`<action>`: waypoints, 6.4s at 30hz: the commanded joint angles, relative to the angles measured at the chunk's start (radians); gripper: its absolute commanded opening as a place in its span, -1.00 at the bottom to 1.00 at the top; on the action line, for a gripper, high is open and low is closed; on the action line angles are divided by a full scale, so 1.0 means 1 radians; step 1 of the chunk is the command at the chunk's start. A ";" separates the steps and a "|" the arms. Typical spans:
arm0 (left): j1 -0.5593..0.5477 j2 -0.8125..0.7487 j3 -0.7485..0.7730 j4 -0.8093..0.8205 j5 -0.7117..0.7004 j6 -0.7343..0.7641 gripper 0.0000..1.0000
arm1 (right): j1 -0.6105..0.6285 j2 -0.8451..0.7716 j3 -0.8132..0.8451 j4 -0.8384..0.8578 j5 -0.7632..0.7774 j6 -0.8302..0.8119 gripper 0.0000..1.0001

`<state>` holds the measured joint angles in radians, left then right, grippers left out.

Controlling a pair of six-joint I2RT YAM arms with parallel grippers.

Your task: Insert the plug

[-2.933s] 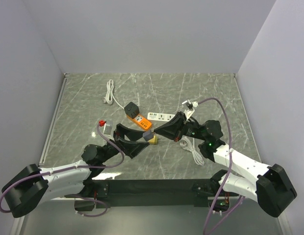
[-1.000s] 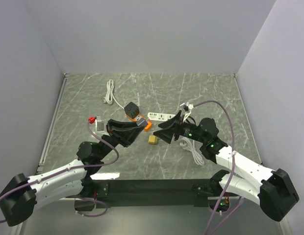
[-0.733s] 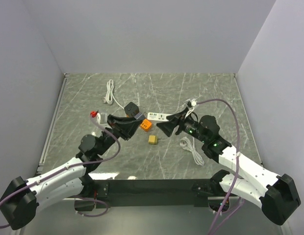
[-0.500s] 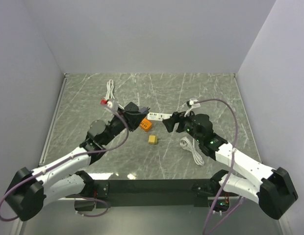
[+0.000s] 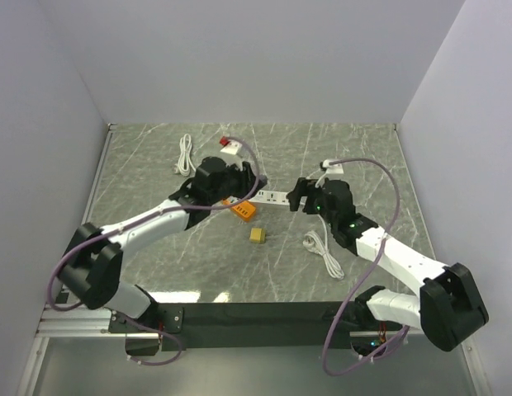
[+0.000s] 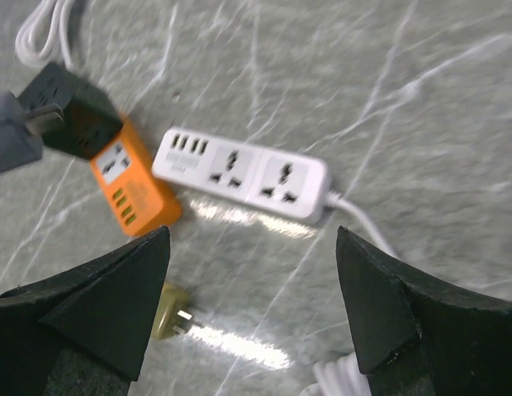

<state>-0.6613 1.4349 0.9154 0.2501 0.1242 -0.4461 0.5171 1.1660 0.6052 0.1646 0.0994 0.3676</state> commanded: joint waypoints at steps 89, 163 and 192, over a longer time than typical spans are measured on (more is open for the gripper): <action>-0.130 0.792 1.079 -1.094 -0.245 0.081 -0.99 | -0.269 -0.272 -0.206 0.200 -0.175 -0.006 0.75; -0.109 0.421 0.689 -0.971 -0.182 0.204 -0.99 | 0.130 0.382 0.096 -0.269 0.034 0.080 -1.00; -0.054 0.614 0.904 -1.132 -0.152 0.369 -0.99 | 0.215 0.323 0.022 -0.214 0.040 0.090 -1.00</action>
<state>-0.7139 2.0232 1.7653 -0.8738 -0.0494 -0.1017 0.7177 1.5082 0.6502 -0.0071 0.1490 0.4557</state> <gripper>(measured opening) 0.358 0.042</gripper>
